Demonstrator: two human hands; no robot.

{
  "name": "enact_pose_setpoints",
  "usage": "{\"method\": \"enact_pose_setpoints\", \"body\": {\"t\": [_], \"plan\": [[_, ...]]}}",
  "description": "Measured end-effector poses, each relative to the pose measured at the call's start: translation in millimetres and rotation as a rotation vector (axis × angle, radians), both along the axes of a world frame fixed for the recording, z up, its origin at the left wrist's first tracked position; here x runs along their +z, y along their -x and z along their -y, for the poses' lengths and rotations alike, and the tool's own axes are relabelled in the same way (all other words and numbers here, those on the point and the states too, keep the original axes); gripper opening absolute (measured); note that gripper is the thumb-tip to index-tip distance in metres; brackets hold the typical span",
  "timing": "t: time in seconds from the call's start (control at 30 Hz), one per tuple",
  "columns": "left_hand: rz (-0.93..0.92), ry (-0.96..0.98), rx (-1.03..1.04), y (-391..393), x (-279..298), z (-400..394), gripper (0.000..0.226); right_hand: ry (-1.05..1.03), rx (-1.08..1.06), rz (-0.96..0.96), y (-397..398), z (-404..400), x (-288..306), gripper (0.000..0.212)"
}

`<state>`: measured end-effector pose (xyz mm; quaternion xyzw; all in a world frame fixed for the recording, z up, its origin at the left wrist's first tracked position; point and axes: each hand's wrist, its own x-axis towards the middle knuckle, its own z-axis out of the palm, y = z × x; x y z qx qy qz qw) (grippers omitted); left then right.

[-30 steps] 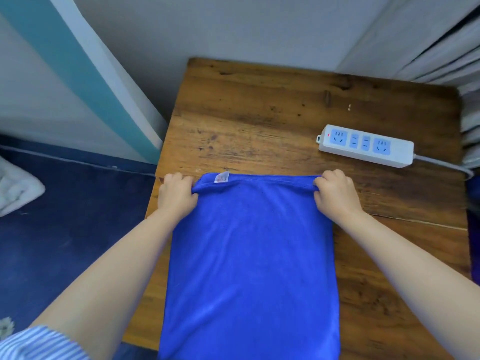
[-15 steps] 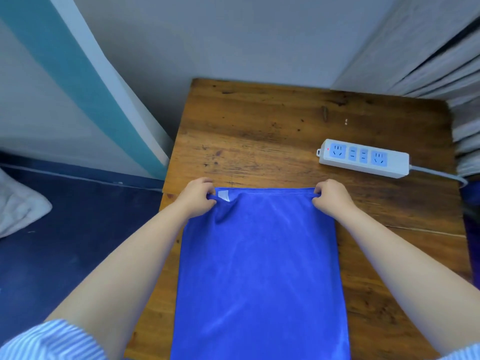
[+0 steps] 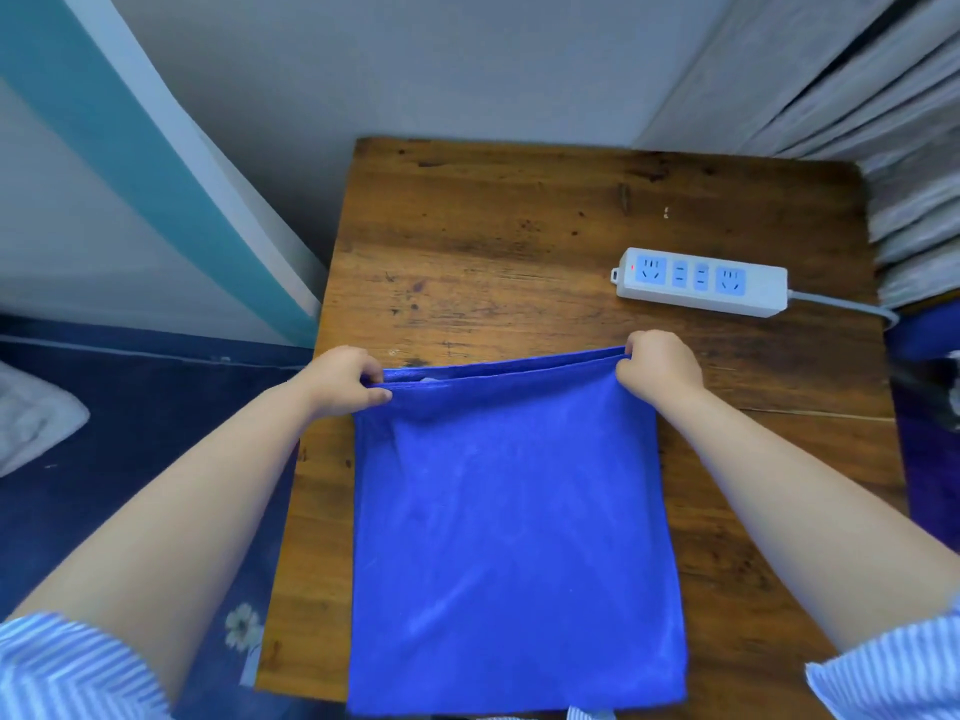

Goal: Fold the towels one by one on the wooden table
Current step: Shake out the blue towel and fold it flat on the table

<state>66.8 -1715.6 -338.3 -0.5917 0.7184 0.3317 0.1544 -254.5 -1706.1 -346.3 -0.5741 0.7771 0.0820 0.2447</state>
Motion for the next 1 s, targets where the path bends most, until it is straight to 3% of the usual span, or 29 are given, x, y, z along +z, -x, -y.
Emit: {"method": "enact_pose_setpoints", "body": {"t": [0.17, 0.47, 0.73, 0.87, 1.0], "plan": [[0.017, 0.089, 0.0, -8, 7, -10, 0.018, 0.031, 0.052, -0.01, 2, -5, 5, 0.016], [-0.041, 0.278, 0.097, -13, 9, -38, 0.02, 0.077, 0.334, 0.016, 15, -26, 29, 0.019], [-0.12, 0.379, 0.337, -17, 20, -48, 0.009, 0.091, 0.227, 0.061, 13, -37, 53, 0.011], [-0.113, 0.37, 0.291, -22, 28, -53, 0.009, 0.106, 0.226, 0.072, 10, -45, 63, 0.007], [0.029, 0.376, 0.007, -28, 31, -59, 0.025, 0.066, 0.253, 0.064, 11, -55, 71, 0.02]]}}
